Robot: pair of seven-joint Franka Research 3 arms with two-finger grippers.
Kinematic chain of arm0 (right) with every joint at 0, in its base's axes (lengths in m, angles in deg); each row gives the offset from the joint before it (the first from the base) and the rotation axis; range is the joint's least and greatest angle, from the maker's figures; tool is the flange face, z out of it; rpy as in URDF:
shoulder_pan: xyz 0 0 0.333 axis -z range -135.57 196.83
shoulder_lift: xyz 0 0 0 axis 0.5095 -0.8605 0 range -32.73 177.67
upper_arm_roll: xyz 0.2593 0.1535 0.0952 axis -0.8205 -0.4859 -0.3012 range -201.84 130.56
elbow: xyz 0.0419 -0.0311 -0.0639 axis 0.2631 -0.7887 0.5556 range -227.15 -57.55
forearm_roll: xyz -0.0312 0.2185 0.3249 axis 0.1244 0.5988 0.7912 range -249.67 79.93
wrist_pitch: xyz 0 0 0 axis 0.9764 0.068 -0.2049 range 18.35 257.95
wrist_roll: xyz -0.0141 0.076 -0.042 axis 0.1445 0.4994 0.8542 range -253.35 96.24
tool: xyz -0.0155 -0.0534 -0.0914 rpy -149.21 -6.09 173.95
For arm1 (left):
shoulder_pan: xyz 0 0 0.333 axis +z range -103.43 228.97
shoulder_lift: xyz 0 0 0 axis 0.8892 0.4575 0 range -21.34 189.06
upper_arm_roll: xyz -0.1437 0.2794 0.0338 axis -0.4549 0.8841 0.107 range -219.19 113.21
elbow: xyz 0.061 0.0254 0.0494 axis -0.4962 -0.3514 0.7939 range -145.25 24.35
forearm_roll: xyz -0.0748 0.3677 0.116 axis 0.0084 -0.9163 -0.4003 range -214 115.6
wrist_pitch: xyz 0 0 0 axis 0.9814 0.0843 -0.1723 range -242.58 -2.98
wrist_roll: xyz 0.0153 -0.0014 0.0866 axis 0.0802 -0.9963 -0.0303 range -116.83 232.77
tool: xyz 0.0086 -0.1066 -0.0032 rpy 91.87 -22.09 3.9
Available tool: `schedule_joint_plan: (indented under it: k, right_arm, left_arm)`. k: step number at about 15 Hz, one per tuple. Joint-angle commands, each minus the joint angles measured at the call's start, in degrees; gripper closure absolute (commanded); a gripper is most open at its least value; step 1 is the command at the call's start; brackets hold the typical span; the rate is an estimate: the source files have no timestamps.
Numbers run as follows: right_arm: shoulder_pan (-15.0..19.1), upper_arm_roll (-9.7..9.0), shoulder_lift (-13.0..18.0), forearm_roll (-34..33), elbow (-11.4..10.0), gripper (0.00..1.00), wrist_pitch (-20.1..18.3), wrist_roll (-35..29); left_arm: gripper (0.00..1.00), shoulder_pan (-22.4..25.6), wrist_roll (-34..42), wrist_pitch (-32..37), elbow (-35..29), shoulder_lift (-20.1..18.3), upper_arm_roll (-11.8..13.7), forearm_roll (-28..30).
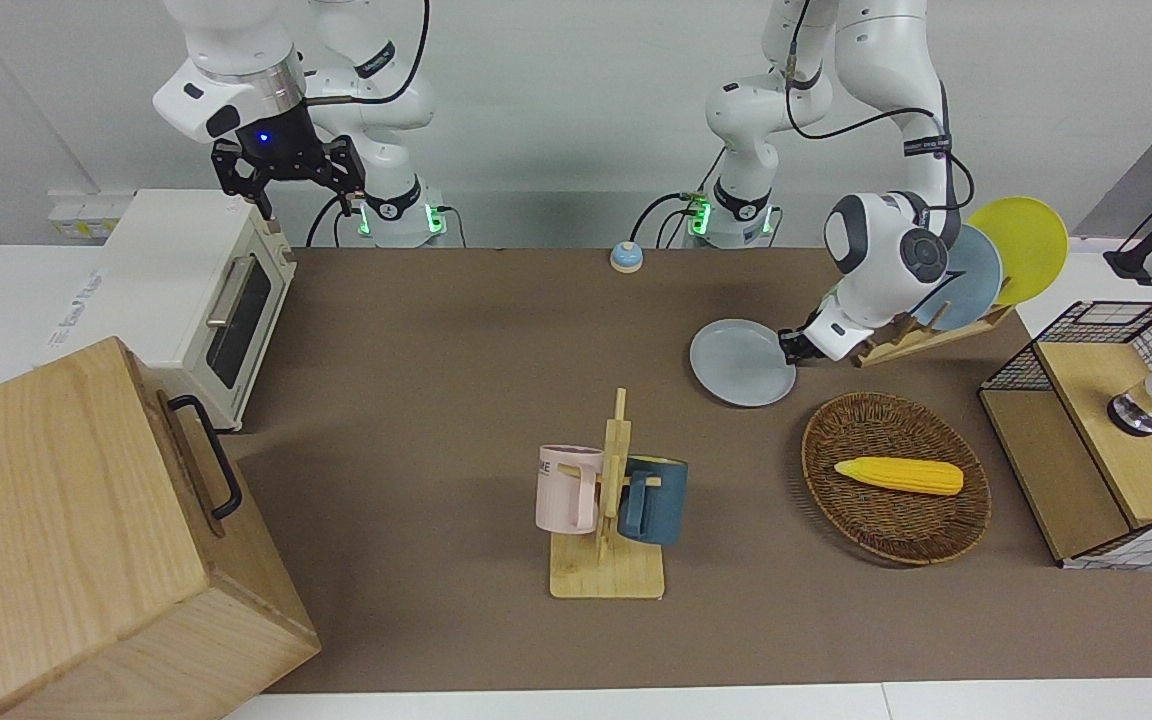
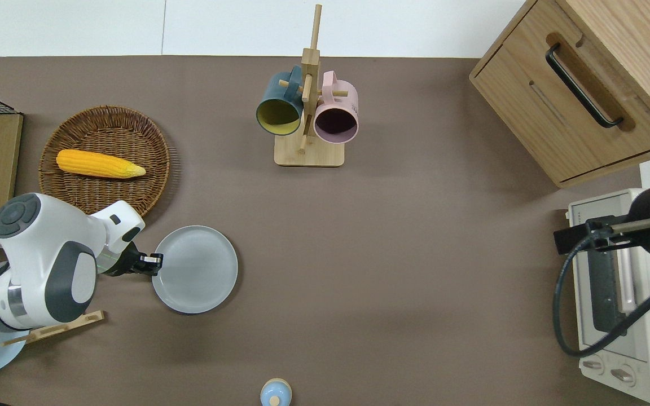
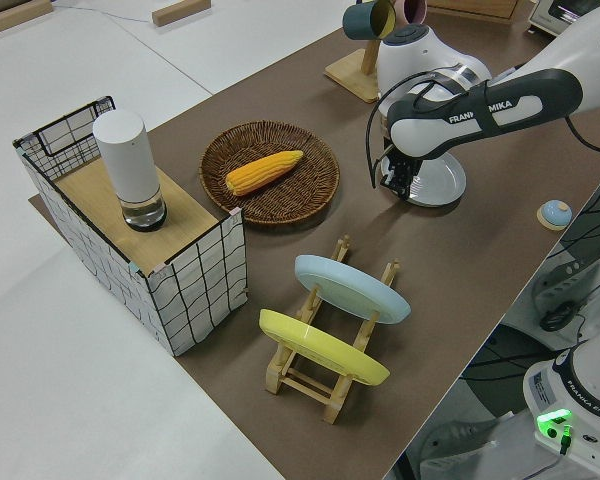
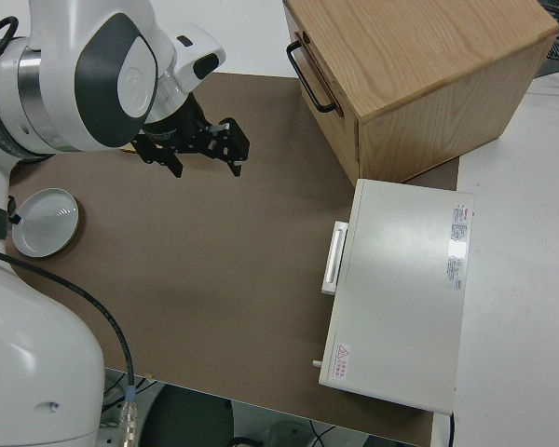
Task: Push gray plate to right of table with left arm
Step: 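Push the gray plate with the left gripper across the table toward the toaster oven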
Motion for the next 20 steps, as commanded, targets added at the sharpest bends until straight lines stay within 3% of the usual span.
schedule_joint_plan:
  k: [1,3,4,13,20]
  right_arm:
    - [0.1,0.0,0.6,0.0,-0.2,0.005,-0.4,0.5]
    - [0.1,0.0,0.6,0.0,-0.2,0.005,-0.4,0.5]
    - [0.1,0.0,0.6,0.1,-0.2,0.005,-0.3,0.5]
    - [0.1,0.0,0.6,0.0,-0.2,0.005,-0.3,0.5]
    - [0.1,0.0,0.6,0.1,-0.2,0.005,-0.3,0.5]
  left_arm:
    - [1.0,-0.3,-7.4,-1.6,-1.0,1.1,-5.9,1.8]
    - [1.0,-1.2,-11.3,-2.1,-1.0,1.2,-9.2,3.1]
    - [1.0,-2.8,-13.5,-2.4,-0.9,1.2,-9.6,3.1]
    - [1.0,-19.3,-30.8,-13.6,-0.5,1.5,-9.6,10.5]
    - [1.0,-26.3,-39.6,-25.0,1.3,7.0,-9.6,11.0]
